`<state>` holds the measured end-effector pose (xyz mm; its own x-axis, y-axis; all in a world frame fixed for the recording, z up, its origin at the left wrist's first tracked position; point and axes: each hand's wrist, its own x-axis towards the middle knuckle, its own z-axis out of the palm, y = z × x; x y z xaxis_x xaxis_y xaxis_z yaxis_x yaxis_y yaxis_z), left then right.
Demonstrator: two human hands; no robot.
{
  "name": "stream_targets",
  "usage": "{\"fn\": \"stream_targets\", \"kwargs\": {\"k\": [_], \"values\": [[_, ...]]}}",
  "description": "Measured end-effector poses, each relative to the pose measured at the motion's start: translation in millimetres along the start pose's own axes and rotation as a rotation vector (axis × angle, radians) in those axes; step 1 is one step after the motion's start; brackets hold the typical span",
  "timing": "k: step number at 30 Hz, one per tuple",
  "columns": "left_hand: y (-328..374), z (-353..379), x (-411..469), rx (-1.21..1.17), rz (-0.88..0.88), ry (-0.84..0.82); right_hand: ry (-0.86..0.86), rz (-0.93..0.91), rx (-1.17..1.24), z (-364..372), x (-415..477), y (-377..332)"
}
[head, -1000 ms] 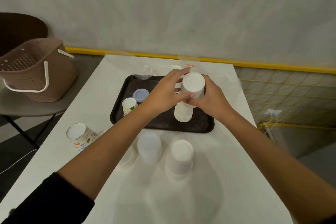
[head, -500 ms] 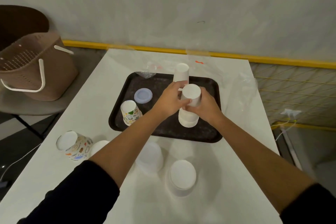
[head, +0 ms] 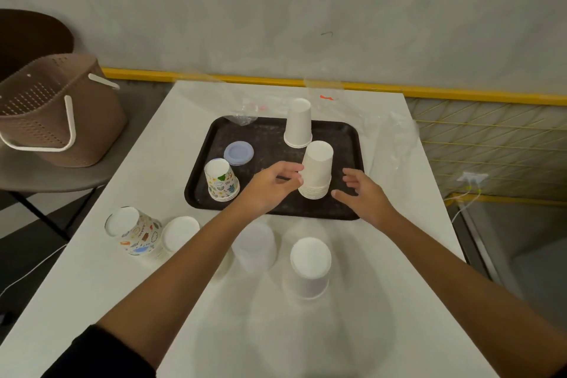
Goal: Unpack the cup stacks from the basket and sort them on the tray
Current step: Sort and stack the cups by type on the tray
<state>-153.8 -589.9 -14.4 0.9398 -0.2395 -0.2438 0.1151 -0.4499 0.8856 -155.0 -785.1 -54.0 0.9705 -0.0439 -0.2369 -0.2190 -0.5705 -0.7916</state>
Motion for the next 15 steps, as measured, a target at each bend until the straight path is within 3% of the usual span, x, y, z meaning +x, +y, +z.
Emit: {"fn": "stream_targets", "kwargs": {"k": [10, 15], "values": [[-25, 2, -90, -0.111, 0.059, -0.087, -0.056, -0.077, 0.013, 5, -88, 8], [-34, 8, -109, -0.044, 0.062, -0.156, -0.286, -0.016, -0.041, 14, -114, 11]]}}
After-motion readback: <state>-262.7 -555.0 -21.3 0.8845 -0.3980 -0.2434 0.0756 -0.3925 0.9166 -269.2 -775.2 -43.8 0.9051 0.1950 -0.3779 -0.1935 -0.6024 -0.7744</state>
